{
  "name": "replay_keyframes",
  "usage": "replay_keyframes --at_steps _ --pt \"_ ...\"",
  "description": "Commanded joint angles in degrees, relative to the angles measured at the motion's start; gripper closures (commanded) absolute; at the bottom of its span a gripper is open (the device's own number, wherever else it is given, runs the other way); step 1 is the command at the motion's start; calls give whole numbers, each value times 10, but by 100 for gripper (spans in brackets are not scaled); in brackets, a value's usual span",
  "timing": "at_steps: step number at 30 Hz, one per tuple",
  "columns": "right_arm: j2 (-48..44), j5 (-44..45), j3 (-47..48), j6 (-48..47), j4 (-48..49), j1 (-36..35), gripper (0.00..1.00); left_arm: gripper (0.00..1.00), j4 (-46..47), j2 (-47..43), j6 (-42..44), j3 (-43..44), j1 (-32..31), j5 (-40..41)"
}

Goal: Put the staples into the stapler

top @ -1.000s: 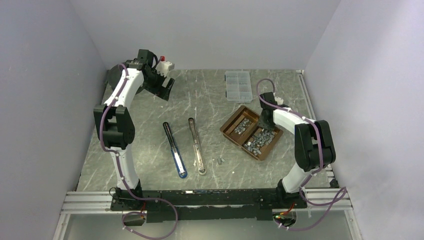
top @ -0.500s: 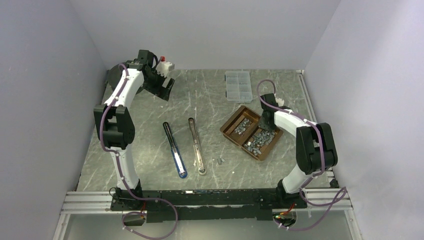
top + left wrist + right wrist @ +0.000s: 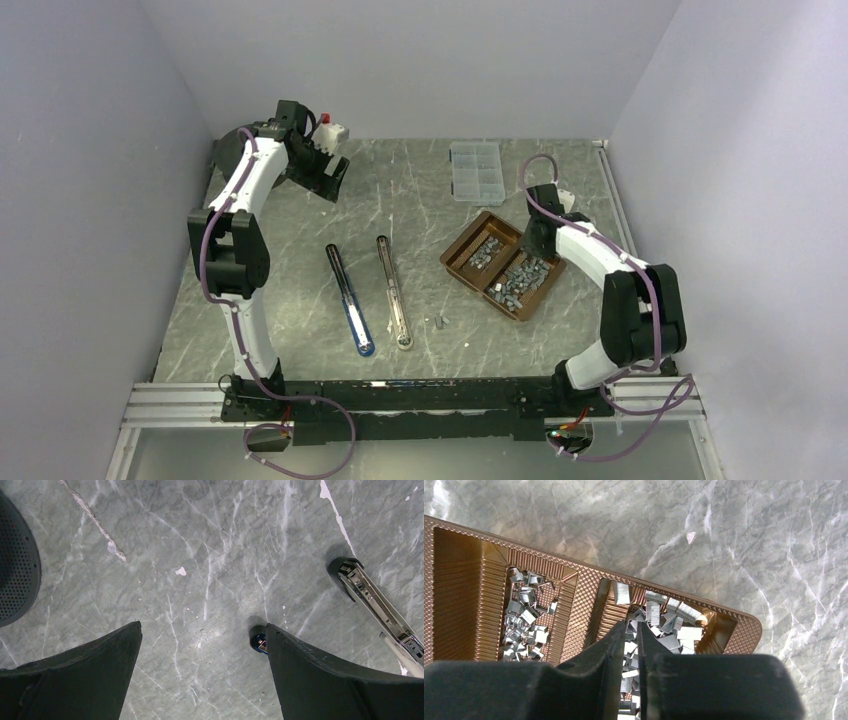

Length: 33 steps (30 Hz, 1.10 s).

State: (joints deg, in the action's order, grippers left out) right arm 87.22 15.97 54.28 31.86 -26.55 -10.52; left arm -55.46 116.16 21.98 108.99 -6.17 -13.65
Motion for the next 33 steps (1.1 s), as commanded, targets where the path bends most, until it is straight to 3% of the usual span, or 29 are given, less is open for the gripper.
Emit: replay_keyframes --at_steps 1,4,22,33 --pt "18 -1 13 -8 6 2 76 1 10 -24 10 -3 2 -6" --pt "36 -10 14 -6 21 2 68 1 12 -27 13 -8 2 -1" --pt "83 -20 1 -10 55 2 67 1 10 -29 18 -8 2 4" --pt "67 -15 -8 -11 52 2 85 1 7 -31 17 -4 2 2"
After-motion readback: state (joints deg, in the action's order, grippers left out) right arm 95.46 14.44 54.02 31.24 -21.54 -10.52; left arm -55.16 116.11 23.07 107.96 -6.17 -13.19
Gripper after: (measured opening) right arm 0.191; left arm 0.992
